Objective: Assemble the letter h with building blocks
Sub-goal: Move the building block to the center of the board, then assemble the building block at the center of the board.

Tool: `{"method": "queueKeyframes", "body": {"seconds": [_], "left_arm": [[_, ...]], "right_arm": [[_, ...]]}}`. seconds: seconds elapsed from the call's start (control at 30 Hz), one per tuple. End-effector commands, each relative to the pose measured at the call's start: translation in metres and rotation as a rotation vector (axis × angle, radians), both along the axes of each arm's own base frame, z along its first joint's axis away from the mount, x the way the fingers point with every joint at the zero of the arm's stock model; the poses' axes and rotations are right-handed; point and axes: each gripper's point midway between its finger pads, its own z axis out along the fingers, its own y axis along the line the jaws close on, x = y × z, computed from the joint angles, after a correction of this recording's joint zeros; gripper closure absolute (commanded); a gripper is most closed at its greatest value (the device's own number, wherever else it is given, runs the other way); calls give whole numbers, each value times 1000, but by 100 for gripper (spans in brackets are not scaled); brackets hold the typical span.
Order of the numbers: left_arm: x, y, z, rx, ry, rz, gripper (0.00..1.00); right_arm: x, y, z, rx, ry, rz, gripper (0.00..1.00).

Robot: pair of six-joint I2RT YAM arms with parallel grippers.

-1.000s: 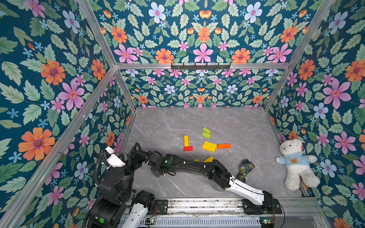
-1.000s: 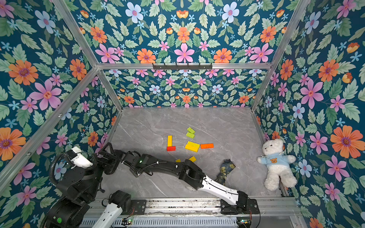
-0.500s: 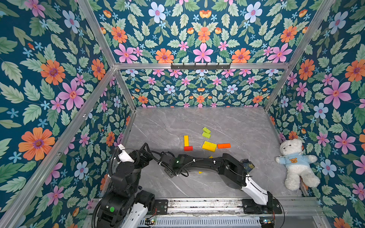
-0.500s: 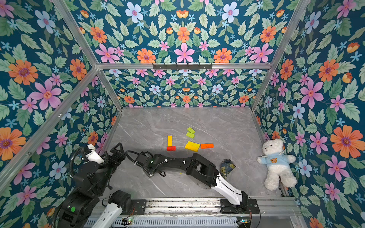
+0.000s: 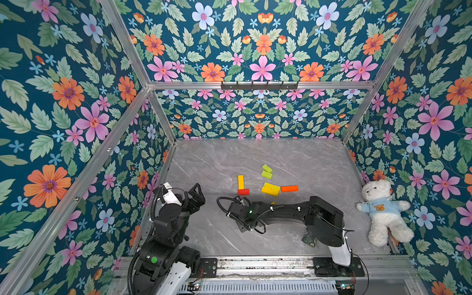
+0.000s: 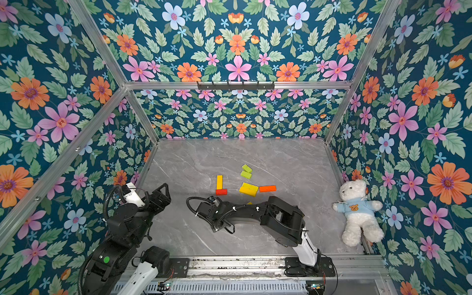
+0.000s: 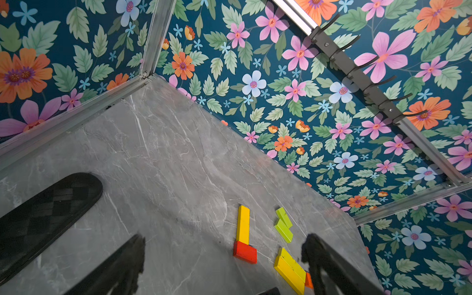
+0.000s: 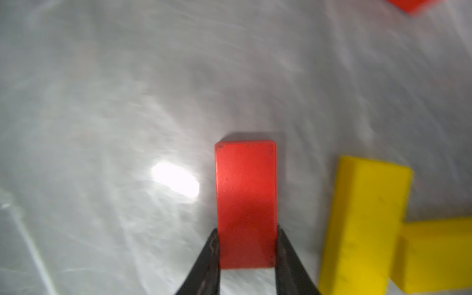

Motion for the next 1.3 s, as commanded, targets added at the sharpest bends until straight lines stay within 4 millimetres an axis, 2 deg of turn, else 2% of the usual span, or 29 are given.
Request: {"method": "queueKeyframes", "body": {"seconds": [0.0,0.17,0.37,0.43,0.57,0.63,0.8,0.9,1.03,1.17,1.27], "left_arm": [[2,-1,7,-23,-30,1,0],[2,-1,6,-21,-31,1,0],[1,-1,6,-20,-28,0,0],[0,-1,5,-21,-28,-2,0],[0,0,5,-19,-27,2,0],[0,0,4,-19,-26,4,0],[1,0,2,-20,-22,4,0],[1,0,2,-21,-21,3,0],[2,-2,2,-20,-20,-3,0],[2,-2,0,-21,-19,-5,0],[3,-4,-3,-25,-16,-8,0]], "right_arm": [[-11,-35,-5,-36,53,-221,79],[-2,-63,4,-34,31,-370,78],[9,-100,-11,21,103,-531,79],[12,-104,-10,34,104,-559,78],[20,-81,-2,126,135,-528,45],[21,-64,2,175,161,-500,33],[26,-10,20,386,224,-397,26],[31,5,28,418,214,-349,26],[35,-8,37,307,159,-296,29],[35,-40,46,159,93,-257,23],[35,-64,44,36,57,-261,19]]}}
